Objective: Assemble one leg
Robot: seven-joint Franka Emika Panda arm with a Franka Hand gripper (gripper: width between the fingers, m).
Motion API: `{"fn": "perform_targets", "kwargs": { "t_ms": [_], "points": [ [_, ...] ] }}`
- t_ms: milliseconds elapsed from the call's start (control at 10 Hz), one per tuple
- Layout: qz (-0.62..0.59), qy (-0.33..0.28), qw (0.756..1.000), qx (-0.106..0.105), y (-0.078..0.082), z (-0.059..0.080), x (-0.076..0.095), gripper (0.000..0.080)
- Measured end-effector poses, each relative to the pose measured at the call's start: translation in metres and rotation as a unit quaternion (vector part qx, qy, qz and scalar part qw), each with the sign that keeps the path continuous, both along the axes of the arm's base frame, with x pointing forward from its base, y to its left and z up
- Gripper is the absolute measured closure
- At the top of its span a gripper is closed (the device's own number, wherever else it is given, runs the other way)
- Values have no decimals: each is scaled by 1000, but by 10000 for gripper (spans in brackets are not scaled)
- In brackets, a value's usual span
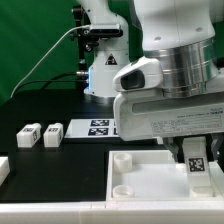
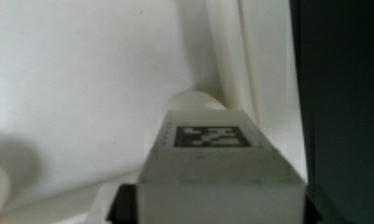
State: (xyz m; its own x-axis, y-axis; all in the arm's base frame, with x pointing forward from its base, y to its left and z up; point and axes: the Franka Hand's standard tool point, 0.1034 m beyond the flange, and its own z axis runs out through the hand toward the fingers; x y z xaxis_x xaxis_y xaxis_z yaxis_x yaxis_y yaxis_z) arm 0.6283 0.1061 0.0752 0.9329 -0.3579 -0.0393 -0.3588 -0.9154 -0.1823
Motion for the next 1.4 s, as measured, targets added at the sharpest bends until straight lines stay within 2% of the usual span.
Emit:
{"fn": "perform_targets", "kwargs": {
  "t_ms": [200, 400, 600, 800, 900, 1000, 1200, 1300, 1400],
  "points": [
    [-81, 15, 997, 3, 0, 0, 0, 508],
    [-202, 39, 979, 8, 2, 0, 0, 508],
    [-353, 77, 932, 14, 3, 1, 2, 508],
    [-502, 108, 857, 29, 0, -2, 3, 507],
    [-540, 118, 832, 38, -1, -2, 3, 507],
    [-557, 121, 821, 37, 0, -2, 3, 507],
    [-553, 121, 824, 37, 0, -2, 2, 506],
    [-553, 121, 824, 37, 0, -2, 2, 315],
    [-529, 114, 840, 37, 3, -2, 2, 315]
  ]
}}
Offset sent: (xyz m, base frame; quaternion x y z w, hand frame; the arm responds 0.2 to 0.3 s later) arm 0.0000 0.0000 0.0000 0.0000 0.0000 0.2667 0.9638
